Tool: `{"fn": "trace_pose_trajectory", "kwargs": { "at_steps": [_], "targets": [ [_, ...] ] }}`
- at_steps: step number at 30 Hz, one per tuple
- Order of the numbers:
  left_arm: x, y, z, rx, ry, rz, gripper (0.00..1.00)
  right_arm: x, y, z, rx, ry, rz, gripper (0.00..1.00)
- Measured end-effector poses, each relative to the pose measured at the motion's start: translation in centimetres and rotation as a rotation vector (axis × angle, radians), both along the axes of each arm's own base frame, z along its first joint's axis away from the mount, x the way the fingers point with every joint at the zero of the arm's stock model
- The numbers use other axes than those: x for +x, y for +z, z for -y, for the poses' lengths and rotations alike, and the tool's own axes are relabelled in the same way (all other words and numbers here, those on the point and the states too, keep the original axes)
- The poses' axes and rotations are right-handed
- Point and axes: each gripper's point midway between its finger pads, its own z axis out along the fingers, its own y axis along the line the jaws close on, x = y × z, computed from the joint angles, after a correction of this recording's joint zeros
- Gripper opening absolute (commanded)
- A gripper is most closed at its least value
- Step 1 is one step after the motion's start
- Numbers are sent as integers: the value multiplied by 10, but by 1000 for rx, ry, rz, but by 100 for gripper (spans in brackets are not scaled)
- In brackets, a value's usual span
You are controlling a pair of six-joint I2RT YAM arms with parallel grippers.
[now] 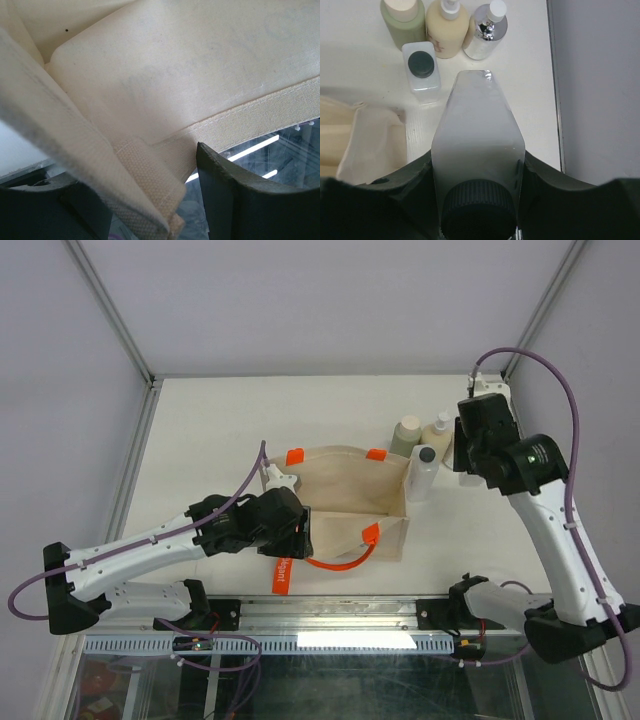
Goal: Take the personal care products out of the canvas bag
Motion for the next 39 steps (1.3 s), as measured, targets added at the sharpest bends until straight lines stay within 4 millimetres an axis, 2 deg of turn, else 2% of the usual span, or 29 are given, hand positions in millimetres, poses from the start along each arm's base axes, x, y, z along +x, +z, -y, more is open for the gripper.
{"fn": "trace_pose_trajectory", "kwargs": {
  "at_steps": [4,10,15,20,28,32,39],
  "targets": [
    [0,0,0,-1,0,0,59,19,-38,16,71,-61,-115,0],
    [1,4,1,-8,1,4,59,50,-89,12,181,-44,-232,0],
    [1,7,1,-9,3,6,60,69,-118,5,200,-4,-279,0],
    [1,7,0,-4,3,5,60,81,-133,6,207,0,-291,0],
    [4,10,-1,-4,13,21,61,82,-166,10,221,-14,-327,19],
    [6,18,1,-23,17,37,65,77,-180,11,221,-21,-360,28],
    [10,31,-1,-34,21,66,76,81,-181,11,224,-22,-342,51]
  ]
}}
